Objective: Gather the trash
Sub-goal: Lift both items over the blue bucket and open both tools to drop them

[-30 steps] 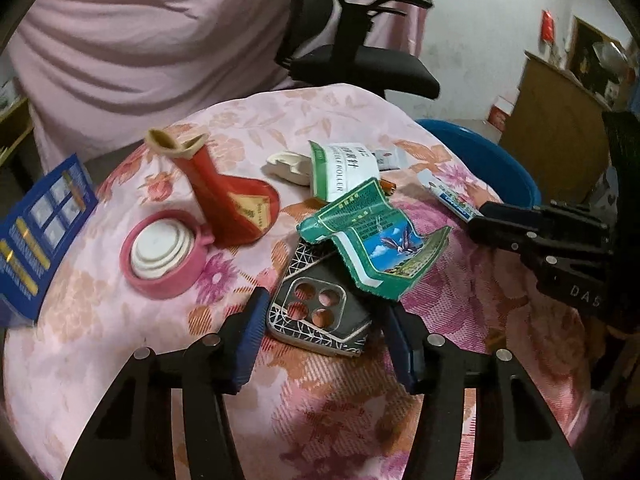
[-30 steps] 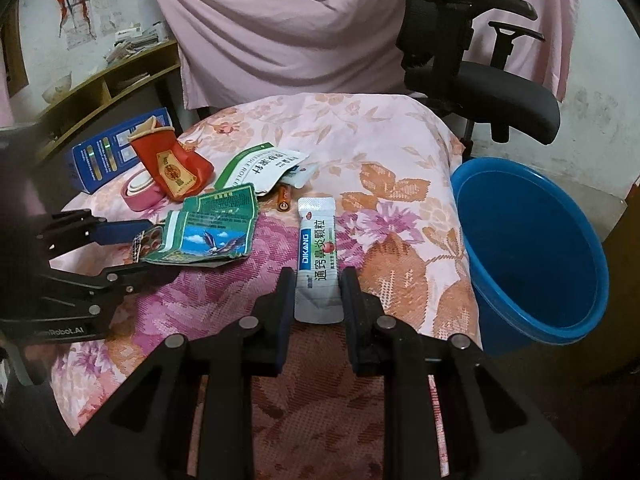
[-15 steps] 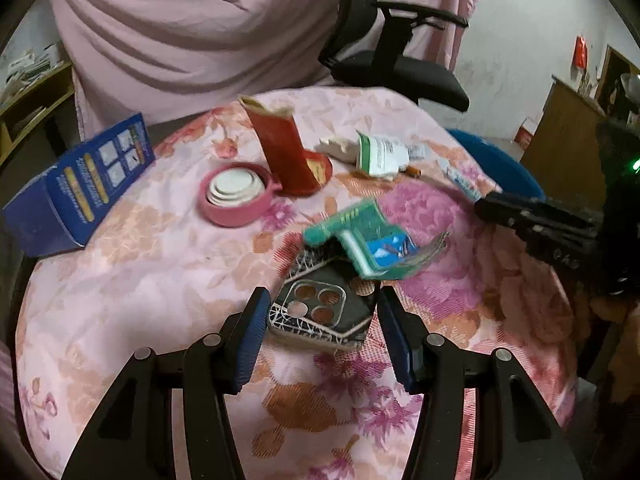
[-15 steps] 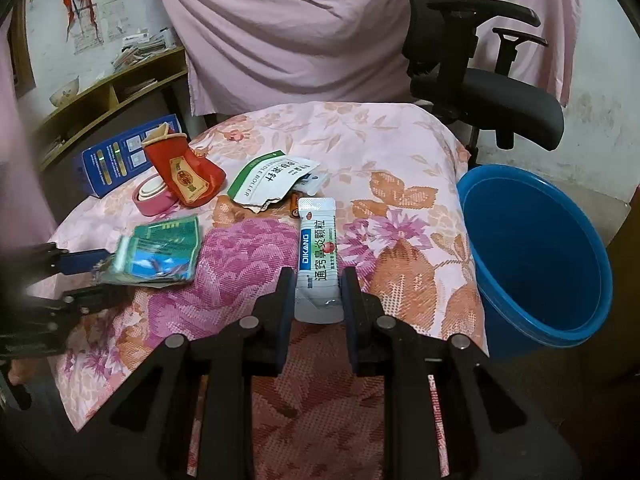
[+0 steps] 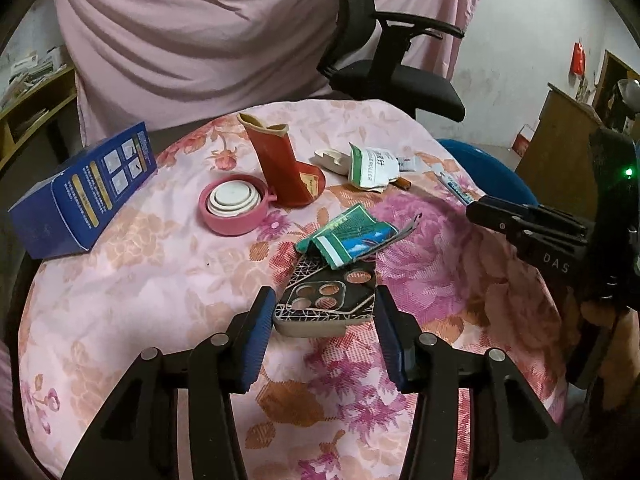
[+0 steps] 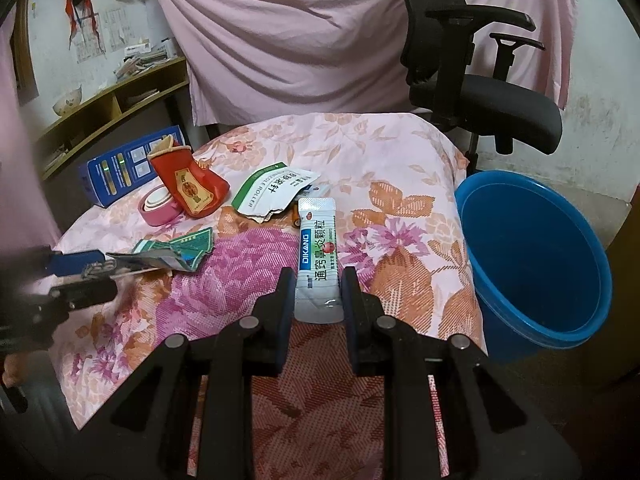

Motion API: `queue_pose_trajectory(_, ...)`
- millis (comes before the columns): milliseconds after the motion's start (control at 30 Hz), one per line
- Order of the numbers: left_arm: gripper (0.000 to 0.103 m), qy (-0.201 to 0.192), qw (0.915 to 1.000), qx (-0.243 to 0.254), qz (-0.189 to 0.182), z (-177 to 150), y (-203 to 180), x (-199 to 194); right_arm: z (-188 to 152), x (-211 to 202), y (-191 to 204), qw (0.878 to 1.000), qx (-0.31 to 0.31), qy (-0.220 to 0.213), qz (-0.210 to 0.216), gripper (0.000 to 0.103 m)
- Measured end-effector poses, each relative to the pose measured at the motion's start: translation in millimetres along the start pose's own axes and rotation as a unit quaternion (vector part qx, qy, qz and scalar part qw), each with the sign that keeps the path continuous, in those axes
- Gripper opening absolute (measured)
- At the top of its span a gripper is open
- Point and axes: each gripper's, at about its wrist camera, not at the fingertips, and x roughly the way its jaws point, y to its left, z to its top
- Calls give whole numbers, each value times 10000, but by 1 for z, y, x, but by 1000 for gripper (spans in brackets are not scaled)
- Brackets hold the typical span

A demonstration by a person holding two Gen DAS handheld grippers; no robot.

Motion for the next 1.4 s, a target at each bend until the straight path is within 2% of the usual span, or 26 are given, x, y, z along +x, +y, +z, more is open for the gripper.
queue_pose_trajectory(400, 43, -455, 9987, -233, 17, -10, 7, -25, 3, -11, 6, 9994, -107, -321, 48, 43)
queue_pose_trajectory(733, 43, -1338, 9899, -465, -78, -8, 7, -53, 7, -37, 13, 9924, -186, -1212, 110, 43)
queue_pose_trajectory(1033, 43, -2117, 9735, -808, -315, 21, -6, -60, 9, -65, 16, 9767, -277, -2130, 26, 43)
queue_pose_trajectory(1267, 44, -2560, 9636, -537, -558, 55, -43, -52, 8, -83, -8, 9623, 55, -2701, -309, 43)
queue_pose_trajectory(1400, 44, -2574, 9619, -422, -818, 75, -68, -37, 9, -85, -33, 9594, 364, -2739, -564, 43)
